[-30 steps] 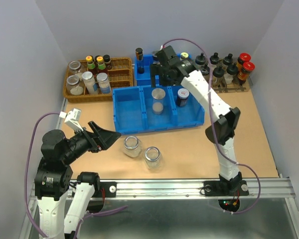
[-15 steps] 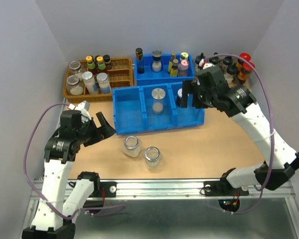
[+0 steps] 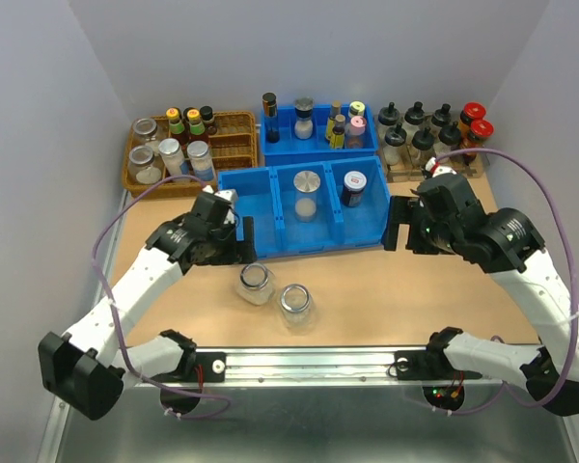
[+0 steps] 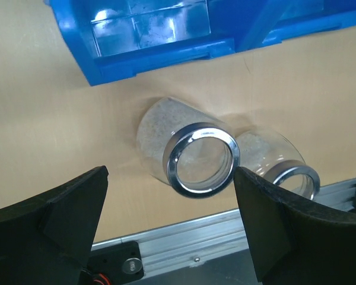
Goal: Organize the condiment bottles
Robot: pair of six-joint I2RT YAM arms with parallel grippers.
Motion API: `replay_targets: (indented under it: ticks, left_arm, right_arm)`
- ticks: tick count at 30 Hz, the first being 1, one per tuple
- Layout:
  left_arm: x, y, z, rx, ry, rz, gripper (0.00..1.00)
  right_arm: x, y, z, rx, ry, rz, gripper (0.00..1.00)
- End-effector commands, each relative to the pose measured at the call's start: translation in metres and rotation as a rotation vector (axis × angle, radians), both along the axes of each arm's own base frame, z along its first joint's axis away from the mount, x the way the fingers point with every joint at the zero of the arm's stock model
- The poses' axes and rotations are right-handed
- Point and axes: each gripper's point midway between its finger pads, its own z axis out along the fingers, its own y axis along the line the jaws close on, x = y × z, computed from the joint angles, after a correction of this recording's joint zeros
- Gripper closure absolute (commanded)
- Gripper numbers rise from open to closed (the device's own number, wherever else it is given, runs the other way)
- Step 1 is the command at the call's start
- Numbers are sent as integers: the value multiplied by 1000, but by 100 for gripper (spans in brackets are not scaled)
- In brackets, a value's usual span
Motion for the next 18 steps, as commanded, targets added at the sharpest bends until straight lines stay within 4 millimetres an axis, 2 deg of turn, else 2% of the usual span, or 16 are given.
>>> replay_targets:
  ticks: [1,3,8,14,18]
  left_arm:
    - [17,-19,-8,76,-53,-31,1]
    - [16,-32,-17,105,-36,-73,1]
    - [20,-31,-33,178,-28,-77,1]
    - [8,-51,-50,194,21,-182,1]
    - [-2,-52,-57,207,60,-210,1]
  right_arm:
    - [-12,-10,-10,-18,36,-33,0]
    - [-15,-13,-11,-24,39,-40,0]
    - [-20,-17,-10,-23,41,-42,0]
    - [-22,-20,-18,-43,56,-46,0]
    - [-22,-22,-20,-53,57,-51,0]
